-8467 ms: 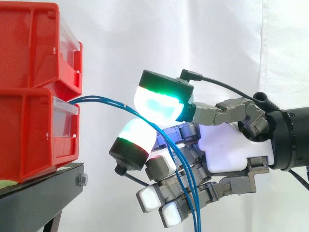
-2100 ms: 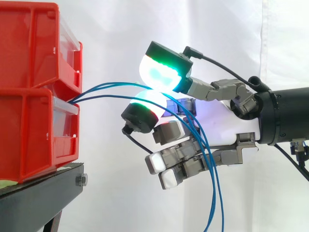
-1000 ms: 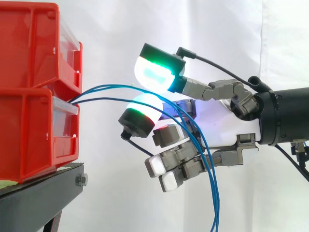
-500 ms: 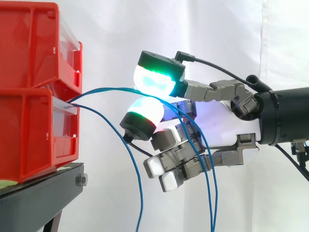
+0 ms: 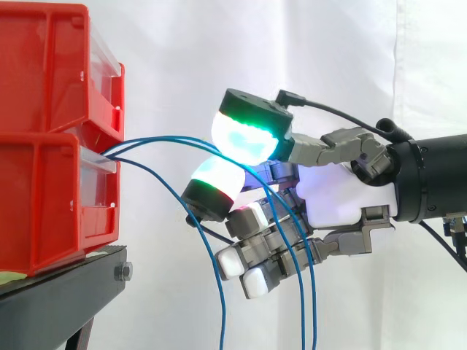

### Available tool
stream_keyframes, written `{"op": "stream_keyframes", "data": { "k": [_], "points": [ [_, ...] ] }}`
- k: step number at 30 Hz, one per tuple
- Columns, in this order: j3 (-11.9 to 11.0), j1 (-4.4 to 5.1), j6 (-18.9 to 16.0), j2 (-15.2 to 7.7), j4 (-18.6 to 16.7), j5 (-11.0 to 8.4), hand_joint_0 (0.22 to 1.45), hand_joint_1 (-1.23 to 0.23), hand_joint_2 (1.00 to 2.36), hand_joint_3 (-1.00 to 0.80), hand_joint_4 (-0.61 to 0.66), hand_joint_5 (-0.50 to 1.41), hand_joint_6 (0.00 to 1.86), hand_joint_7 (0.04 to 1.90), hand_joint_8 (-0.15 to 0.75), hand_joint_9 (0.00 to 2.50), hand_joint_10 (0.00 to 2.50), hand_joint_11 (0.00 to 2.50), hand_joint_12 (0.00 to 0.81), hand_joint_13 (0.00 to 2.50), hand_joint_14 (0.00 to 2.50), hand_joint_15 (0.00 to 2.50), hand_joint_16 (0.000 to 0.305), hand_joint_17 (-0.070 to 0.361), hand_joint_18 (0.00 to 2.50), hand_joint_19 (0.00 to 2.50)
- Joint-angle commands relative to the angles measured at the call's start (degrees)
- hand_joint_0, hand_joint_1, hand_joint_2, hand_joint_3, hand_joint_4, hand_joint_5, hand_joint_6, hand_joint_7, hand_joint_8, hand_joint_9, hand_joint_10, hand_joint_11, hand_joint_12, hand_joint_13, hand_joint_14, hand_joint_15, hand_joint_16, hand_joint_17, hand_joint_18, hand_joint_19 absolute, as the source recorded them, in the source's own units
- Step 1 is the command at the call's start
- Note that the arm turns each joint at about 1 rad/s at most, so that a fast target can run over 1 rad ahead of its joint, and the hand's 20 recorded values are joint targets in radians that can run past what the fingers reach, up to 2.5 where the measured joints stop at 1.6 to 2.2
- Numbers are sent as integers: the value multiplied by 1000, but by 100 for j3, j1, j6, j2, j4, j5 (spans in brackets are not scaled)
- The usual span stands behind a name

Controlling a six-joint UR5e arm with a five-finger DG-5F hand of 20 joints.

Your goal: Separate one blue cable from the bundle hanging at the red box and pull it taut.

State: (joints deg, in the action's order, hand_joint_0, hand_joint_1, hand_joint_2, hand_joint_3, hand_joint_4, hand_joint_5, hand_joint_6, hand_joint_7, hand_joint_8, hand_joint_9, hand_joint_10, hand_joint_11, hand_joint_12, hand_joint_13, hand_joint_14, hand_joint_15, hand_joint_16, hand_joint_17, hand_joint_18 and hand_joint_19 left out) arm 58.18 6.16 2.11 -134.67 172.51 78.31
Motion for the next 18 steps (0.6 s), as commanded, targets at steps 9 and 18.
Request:
{"op": "stream_keyframes", "data": {
  "k": [9,18],
  "points": [
    [0,-1,0,2,2,0,581,-335,1000,-500,89,-164,856,1216,292,1122,25,953,342,866,22,631,46,104,719,713],
    [0,8,-9,-7,11,0,597,-525,1005,-442,124,-193,865,1206,302,1108,24,1038,352,873,24,629,47,106,727,683]
  ]
}}
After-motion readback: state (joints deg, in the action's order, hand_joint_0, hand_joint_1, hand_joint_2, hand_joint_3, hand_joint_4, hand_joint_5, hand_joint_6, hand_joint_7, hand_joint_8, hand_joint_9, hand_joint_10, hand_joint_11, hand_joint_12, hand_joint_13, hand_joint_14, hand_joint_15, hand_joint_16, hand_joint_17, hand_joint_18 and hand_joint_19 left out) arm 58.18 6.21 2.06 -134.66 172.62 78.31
